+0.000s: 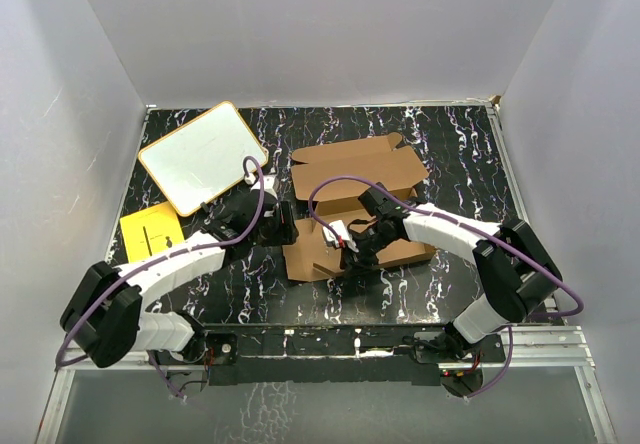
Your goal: Fold the paper box
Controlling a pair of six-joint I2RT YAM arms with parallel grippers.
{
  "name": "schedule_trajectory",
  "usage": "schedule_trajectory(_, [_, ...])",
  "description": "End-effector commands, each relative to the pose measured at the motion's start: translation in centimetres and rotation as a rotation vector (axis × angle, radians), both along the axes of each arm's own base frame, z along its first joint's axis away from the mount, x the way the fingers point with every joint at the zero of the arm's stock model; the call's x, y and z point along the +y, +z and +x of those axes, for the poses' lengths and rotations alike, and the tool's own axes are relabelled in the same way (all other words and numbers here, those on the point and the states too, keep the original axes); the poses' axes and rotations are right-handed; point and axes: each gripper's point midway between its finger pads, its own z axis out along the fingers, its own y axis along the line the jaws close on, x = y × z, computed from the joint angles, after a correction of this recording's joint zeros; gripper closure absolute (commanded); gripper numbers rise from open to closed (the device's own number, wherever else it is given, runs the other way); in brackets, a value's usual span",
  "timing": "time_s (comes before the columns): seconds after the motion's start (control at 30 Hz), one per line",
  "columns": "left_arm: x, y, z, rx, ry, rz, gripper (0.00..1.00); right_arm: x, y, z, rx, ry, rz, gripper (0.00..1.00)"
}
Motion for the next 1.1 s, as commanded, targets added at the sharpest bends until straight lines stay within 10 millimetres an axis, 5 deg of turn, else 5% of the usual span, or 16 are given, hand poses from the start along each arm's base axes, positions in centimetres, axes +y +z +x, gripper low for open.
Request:
schedule_trajectory(0.0, [-0.1,-1.1,-0.7,0.06,0.025,-0.014,0.45,1.2,1.7,0.9,-0.041,0.02,0.053,0.67])
schedule_trajectory(0.27, [-0.3,-3.0,-0.7,0.112,0.051,0.004,0.5,-0.2,1.5,1.0,-0.102,0.062,-0.01,0.6])
schedule_trajectory(0.63, [-0.6,-3.6,-0.6,0.142,0.04,0.01,0.81,-3.8,0.6,1.6,-0.139,0.029,-0.096,0.62])
schedule_trajectory(1.07, [-3.0,1.8,0.7,0.049,0.022,-0.15,0.96,-2.2,1.3,1.4,-0.119,0.006,-0.038,0.88])
